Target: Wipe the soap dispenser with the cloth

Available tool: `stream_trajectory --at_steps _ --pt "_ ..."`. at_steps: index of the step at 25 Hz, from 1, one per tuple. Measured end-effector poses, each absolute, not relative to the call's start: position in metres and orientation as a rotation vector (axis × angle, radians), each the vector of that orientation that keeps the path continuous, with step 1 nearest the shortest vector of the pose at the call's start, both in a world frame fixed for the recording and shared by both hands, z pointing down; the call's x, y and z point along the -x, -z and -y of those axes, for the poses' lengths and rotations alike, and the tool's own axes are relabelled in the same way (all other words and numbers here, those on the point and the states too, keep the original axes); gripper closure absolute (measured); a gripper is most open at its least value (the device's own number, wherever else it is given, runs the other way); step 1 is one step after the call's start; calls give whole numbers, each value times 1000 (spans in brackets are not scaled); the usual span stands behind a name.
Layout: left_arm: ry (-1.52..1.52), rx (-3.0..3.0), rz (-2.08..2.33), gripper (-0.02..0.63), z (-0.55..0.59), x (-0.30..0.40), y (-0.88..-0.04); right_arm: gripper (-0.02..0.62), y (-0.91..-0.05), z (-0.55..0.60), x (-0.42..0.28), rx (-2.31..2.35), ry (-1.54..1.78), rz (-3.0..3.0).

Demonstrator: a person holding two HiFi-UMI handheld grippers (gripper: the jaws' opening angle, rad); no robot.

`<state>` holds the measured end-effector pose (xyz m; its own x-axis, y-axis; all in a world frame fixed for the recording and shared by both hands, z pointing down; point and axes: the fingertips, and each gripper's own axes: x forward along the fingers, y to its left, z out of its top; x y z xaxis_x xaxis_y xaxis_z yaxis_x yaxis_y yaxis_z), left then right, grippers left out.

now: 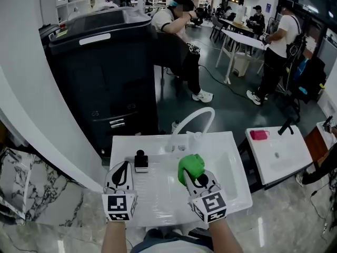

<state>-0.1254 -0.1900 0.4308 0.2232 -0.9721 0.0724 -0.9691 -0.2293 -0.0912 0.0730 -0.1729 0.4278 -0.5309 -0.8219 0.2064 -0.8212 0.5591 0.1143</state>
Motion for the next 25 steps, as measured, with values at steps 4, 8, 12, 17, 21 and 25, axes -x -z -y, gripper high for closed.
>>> stream_trajectory --at_steps 4,8,12,17,21,25 --pt "149 2354 -1976 591 168 113 -408 551 -407 166 -90 -1371 53 2617" --pt "169 2275 -1986 591 146 99 -389 551 -390 156 -104 -1350 106 2672" --pt "155 2217 -1985 591 126 84 -372 551 -374 144 -122 -1340 170 2709" --pt "113 2155 -1937 591 106 76 -348 551 -360 135 -135 -1362 211 2732" --pt "108 2143 -1919 591 102 74 -341 551 -353 129 -137 -1379 236 2730" --pt "107 2142 -1896 591 101 72 -333 552 -346 123 -132 -1381 265 2726"
